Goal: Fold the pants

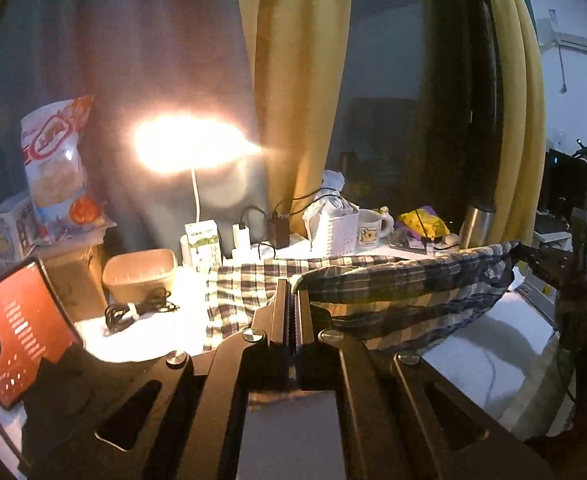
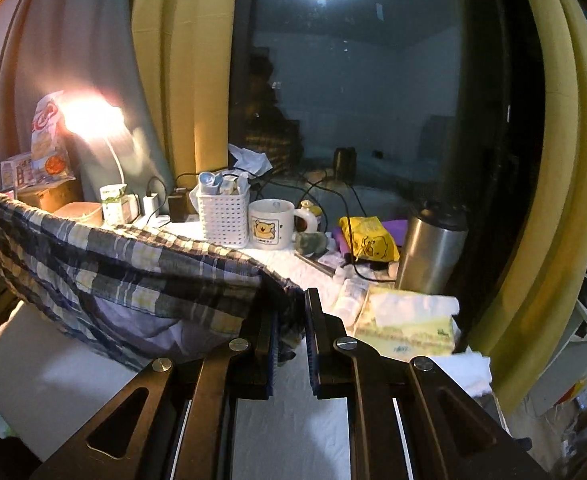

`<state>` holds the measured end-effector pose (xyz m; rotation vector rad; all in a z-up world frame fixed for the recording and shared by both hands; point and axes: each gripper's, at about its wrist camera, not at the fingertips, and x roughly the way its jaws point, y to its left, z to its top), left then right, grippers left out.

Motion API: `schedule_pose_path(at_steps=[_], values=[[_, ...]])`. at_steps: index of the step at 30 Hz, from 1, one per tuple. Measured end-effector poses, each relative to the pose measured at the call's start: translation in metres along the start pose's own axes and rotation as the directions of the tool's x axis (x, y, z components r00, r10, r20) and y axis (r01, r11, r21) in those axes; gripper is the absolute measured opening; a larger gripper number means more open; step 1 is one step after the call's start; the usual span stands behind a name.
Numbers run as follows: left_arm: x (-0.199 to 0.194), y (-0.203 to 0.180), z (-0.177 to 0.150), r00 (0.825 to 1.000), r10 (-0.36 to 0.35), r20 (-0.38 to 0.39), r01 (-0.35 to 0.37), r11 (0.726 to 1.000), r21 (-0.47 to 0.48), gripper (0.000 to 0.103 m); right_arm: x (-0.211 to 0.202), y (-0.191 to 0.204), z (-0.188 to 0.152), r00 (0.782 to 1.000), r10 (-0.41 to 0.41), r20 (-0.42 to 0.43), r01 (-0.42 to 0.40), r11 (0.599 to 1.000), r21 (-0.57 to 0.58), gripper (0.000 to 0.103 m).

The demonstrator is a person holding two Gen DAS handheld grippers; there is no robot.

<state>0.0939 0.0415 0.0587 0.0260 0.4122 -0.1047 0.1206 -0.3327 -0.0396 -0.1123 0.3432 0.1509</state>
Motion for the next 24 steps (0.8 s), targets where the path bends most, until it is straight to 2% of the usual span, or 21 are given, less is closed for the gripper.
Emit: schedule_pose_path(at_steps=[12, 24], values=[[0.085, 0.032, 0.029, 1.000, 0.023, -0.012, -0.022, 0.995, 0.094, 0.000, 0.072, -0.005, 0.035, 1.000, -0.021, -0.013, 0.021, 0.999, 0.024, 0.012], [0.191, 0.084, 0.029, 0.997, 0.038, -0.064, -0.034, 0.997, 0.067, 0.000, 0.179, 0.012, 0.050, 0.994, -0.016, -0.104, 0.019, 0.999, 0.026, 0.012]])
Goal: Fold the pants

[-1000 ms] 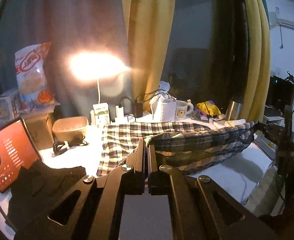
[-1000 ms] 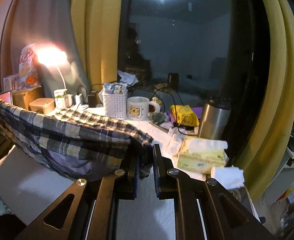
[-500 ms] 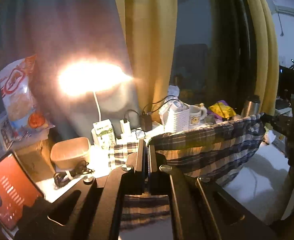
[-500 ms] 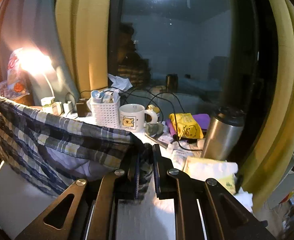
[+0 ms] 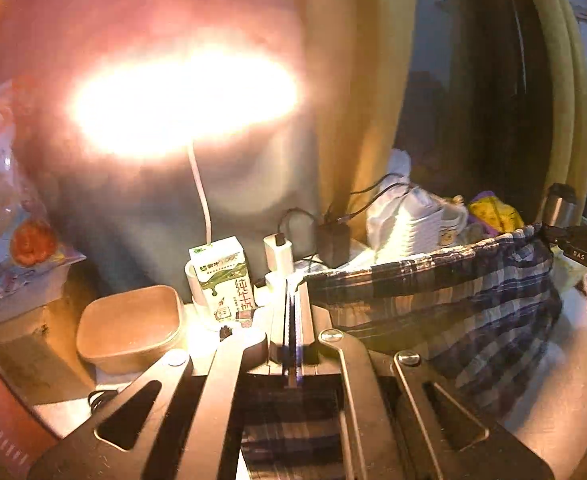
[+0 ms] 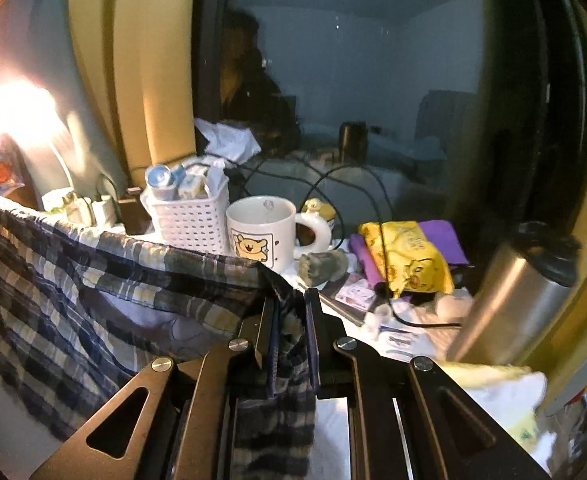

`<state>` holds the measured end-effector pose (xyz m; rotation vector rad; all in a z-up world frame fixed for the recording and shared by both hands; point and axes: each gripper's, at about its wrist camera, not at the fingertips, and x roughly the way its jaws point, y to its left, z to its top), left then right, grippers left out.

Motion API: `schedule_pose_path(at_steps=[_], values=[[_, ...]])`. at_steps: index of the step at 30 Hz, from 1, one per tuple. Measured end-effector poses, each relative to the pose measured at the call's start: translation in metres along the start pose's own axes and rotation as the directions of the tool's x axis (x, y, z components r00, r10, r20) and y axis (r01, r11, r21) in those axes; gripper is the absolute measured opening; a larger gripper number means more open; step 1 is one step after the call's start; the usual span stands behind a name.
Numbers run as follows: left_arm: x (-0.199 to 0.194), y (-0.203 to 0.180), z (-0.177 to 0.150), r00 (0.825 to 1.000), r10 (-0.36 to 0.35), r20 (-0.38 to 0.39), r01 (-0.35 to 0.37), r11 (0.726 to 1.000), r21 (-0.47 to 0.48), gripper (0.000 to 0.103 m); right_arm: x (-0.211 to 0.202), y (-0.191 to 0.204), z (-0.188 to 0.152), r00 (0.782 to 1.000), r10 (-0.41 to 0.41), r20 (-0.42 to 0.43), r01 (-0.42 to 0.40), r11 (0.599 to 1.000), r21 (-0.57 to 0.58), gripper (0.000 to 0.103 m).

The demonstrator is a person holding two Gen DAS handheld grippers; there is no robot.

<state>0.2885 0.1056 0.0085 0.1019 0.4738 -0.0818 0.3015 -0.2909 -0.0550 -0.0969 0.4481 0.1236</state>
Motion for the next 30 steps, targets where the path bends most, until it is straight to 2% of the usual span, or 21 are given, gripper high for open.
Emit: schedule_pose_path(at_steps=[13, 15, 19, 22, 23, 24, 26, 27, 28, 29, 30], values=[[0.118, 0.040, -0.016, 0.992, -0.013, -0.122, 0.010, 1.000, -0.028, 0.001, 0.089, 0.010, 0.005, 0.993, -0.028, -0.113, 0.030, 0.999, 0.016, 0.012], [0.132, 0.045, -0.019, 0.989, -0.005, -0.148, -0.002, 0.999, -0.043, 0.006, 0.099, 0.012, 0.004, 0.991, -0.036, -0.132, 0.038, 0.999, 0.011, 0.012], [0.148, 0.058, -0.022, 0.982, 0.051, -0.180, -0.063, 0.996, -0.064, 0.006, 0.108, 0.012, 0.001, 0.986, -0.054, -0.158, 0.057, 0.998, 0.012, 0.012], [0.142, 0.069, -0.021, 0.982, 0.052, -0.179, -0.070, 0.993, -0.090, 0.013, 0.109, 0.008, 0.001, 0.985, -0.058, -0.161, 0.063, 0.998, 0.024, 0.012], [0.138, 0.071, -0.021, 0.984, 0.040, -0.174, -0.057, 0.994, -0.092, 0.029, 0.110, 0.008, 0.002, 0.985, -0.056, -0.164, 0.061, 0.998, 0.026, 0.013], [0.130, 0.072, -0.020, 0.986, 0.035, -0.165, -0.049, 0.995, -0.085, 0.052, 0.110, 0.008, 0.003, 0.984, -0.062, -0.167, 0.068, 0.997, 0.025, 0.018], [0.113, 0.070, -0.019, 0.990, 0.039, -0.138, -0.049, 0.996, -0.072, 0.067, 0.108, 0.009, 0.003, 0.981, -0.090, -0.170, 0.094, 0.995, 0.021, 0.026], [0.103, 0.069, -0.020, 0.990, 0.034, -0.135, -0.044, 0.996, -0.071, 0.067, 0.107, 0.008, 0.003, 0.981, -0.098, -0.170, 0.103, 0.994, 0.025, 0.043], [0.096, 0.068, -0.021, 0.990, 0.027, -0.140, -0.037, 0.997, -0.072, 0.067, 0.105, 0.007, 0.004, 0.981, -0.099, -0.165, 0.106, 0.994, 0.030, 0.067], [0.088, 0.067, -0.023, 0.989, 0.022, -0.145, -0.033, 0.997, -0.074, 0.067, 0.101, 0.007, 0.004, 0.984, -0.097, -0.151, 0.104, 0.994, 0.039, 0.076], [0.078, 0.065, -0.027, 0.988, 0.022, -0.150, -0.034, 0.996, -0.080, 0.067, 0.095, 0.006, 0.005, 0.986, -0.096, -0.138, 0.103, 0.994, 0.044, 0.079]])
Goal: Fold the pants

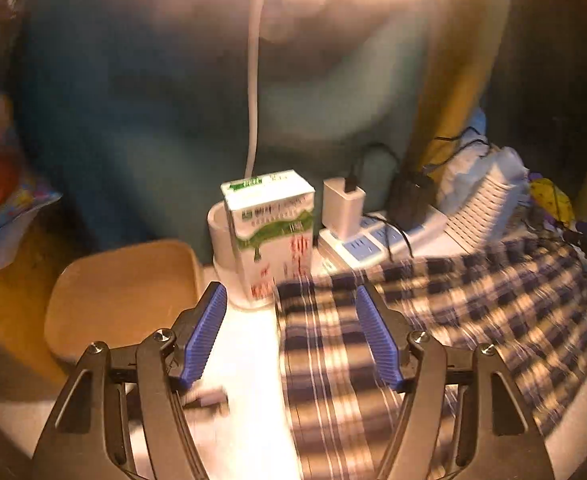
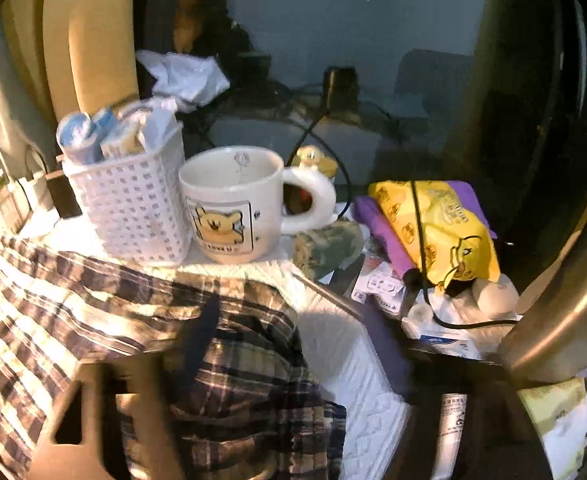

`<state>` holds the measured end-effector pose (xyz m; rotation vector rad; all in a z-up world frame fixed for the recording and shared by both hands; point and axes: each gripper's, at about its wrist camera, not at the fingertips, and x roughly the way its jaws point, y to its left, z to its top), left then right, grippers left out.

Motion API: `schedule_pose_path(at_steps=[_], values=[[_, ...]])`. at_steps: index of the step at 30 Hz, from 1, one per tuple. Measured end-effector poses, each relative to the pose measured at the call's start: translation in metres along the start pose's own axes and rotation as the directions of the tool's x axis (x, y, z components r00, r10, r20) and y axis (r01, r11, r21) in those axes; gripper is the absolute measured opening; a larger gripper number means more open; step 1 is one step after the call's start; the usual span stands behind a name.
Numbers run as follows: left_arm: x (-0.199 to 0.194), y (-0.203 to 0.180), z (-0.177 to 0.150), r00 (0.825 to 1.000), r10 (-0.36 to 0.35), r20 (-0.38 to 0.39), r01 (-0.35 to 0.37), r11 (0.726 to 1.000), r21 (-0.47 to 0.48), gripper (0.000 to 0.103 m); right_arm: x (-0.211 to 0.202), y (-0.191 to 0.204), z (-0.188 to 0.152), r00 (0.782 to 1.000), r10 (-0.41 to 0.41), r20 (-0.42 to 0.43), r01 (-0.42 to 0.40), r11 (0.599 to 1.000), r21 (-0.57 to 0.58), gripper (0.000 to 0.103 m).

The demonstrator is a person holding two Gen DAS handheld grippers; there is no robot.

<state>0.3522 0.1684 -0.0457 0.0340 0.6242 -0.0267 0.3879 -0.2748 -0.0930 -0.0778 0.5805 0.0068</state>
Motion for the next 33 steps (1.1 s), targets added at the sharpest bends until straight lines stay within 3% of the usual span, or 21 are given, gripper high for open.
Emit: schedule_pose_path(at_steps=[9, 16, 20, 26, 33], values=[[-0.060, -0.018, -0.066, 0.996, -0.063, -0.059, 0.060, 0.997, -0.057, 0.068, -0.041, -0.021, -0.025, 1.000, -0.013, -0.011, 0.014, 0.998, 0.069, 0.079], [-0.082, -0.052, -0.114, 0.973, -0.204, -0.111, 0.186, 0.971, -0.151, 0.068, -0.071, -0.037, -0.071, 0.997, -0.007, -0.075, 0.017, 0.992, 0.124, 0.079], [-0.083, -0.083, -0.133, 0.945, -0.293, -0.145, 0.267, 0.948, -0.173, 0.068, -0.082, -0.039, -0.092, 0.995, -0.001, -0.097, 0.014, 0.991, 0.134, 0.079], [-0.064, -0.118, -0.145, 0.912, -0.348, -0.216, 0.303, 0.928, -0.215, 0.068, -0.095, -0.042, -0.113, 0.993, 0.025, -0.115, -0.008, 0.989, 0.146, 0.079], [-0.051, -0.121, -0.142, 0.910, -0.362, -0.202, 0.277, 0.893, -0.354, 0.068, -0.096, -0.048, -0.122, 0.989, 0.096, -0.115, -0.072, 0.978, 0.194, 0.079]])
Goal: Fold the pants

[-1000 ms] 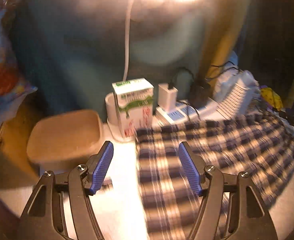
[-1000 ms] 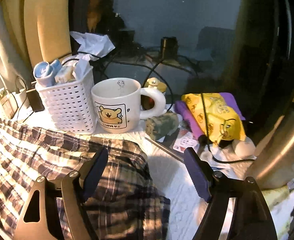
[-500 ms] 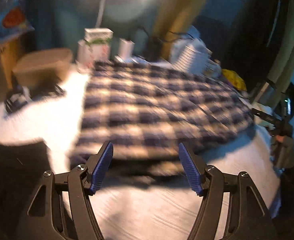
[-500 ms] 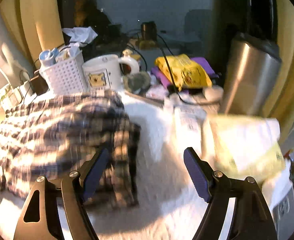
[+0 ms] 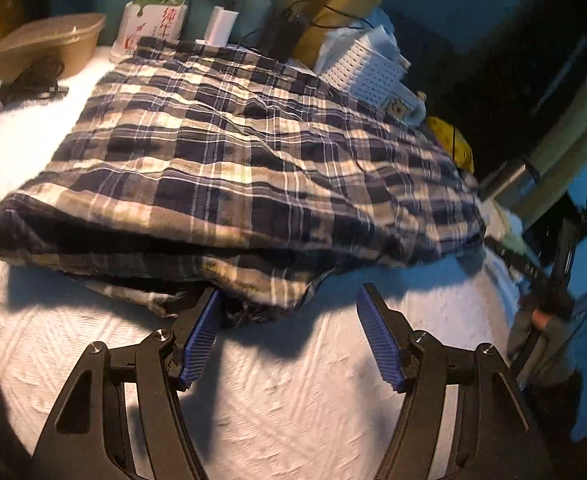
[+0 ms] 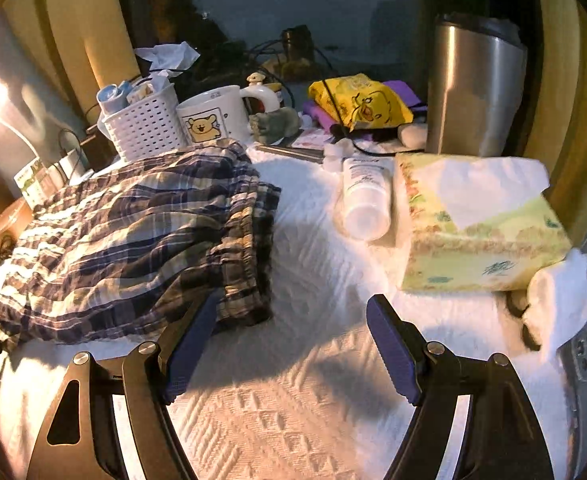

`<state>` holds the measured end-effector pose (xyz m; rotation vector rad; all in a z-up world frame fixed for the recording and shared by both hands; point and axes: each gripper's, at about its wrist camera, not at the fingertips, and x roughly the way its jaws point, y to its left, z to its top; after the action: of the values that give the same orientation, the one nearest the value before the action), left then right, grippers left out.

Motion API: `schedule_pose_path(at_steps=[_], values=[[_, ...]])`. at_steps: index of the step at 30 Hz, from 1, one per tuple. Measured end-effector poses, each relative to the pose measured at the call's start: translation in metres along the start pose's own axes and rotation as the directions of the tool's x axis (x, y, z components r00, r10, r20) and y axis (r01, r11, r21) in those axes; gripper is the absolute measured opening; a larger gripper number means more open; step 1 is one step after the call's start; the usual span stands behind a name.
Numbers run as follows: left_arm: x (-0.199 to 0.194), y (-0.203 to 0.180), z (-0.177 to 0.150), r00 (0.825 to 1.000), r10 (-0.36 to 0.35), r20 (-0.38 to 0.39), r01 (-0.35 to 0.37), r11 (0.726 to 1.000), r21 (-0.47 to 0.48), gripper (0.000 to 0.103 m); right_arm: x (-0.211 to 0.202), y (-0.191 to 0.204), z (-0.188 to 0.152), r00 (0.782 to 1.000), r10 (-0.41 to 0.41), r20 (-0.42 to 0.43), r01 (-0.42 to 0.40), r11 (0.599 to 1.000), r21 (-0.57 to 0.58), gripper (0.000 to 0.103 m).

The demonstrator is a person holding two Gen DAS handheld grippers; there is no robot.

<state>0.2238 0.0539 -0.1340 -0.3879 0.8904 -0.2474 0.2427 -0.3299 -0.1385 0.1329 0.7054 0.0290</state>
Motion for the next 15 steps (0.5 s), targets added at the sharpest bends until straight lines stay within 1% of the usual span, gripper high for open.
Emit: schedule_pose_path(at_steps=[2, 3, 4, 5, 6, 8, 9, 10, 11, 12, 15], values=[[0.001, 0.002, -0.001, 1.000, -0.009, 0.016, 0.010, 0.999, -0.035, 0.065, 0.003, 0.002, 0.001, 1.000, 0.030, -0.002, -0.030, 1.000, 0.001, 0.079], [0.002, 0.003, -0.001, 1.000, 0.000, 0.022, 0.001, 0.999, -0.050, 0.047, 0.005, 0.003, 0.002, 0.999, 0.042, -0.004, -0.042, 0.999, -0.002, 0.076], [0.003, 0.005, -0.002, 0.999, 0.029, 0.019, -0.027, 0.998, -0.057, 0.037, 0.007, 0.005, 0.003, 0.998, 0.055, -0.004, -0.055, 0.998, -0.003, 0.073], [0.004, 0.007, -0.002, 0.999, 0.049, 0.021, -0.047, 0.997, -0.061, 0.023, 0.009, 0.006, 0.005, 0.998, 0.067, -0.002, -0.067, 0.998, 0.001, 0.073], [0.003, 0.010, -0.002, 0.998, 0.054, 0.026, -0.052, 0.996, -0.066, 0.017, 0.012, 0.006, 0.007, 0.997, 0.077, 0.000, -0.077, 0.997, 0.009, 0.073], [0.002, 0.013, -0.004, 0.997, 0.068, 0.029, -0.066, 0.995, -0.069, 0.010, 0.018, 0.004, 0.010, 0.996, 0.092, -0.005, -0.092, 0.995, 0.037, 0.071], [0.000, 0.012, -0.005, 0.997, 0.073, 0.033, -0.071, 0.995, -0.063, 0.008, 0.022, 0.004, 0.011, 0.994, 0.104, -0.013, -0.103, 0.993, 0.052, 0.064], [-0.001, 0.009, -0.007, 0.996, 0.081, 0.036, -0.079, 0.995, -0.055, 0.008, 0.025, 0.004, 0.012, 0.993, 0.116, -0.025, -0.114, 0.992, 0.059, 0.054], [-0.002, 0.007, -0.009, 0.996, 0.087, 0.036, -0.085, 0.995, -0.047, 0.007, 0.028, 0.007, 0.012, 0.990, 0.136, -0.037, -0.134, 0.989, 0.056, 0.045], [-0.002, 0.005, -0.011, 0.995, 0.090, 0.033, -0.089, 0.995, -0.041, 0.007, 0.030, 0.010, 0.011, 0.987, 0.153, -0.044, -0.151, 0.988, 0.043, 0.034], [-0.010, 0.002, -0.020, 0.996, 0.089, 0.025, -0.088, 0.995, -0.036, 0.006, 0.024, 0.016, 0.012, 0.990, 0.139, -0.019, -0.139, 0.990, 0.012, 0.027]])
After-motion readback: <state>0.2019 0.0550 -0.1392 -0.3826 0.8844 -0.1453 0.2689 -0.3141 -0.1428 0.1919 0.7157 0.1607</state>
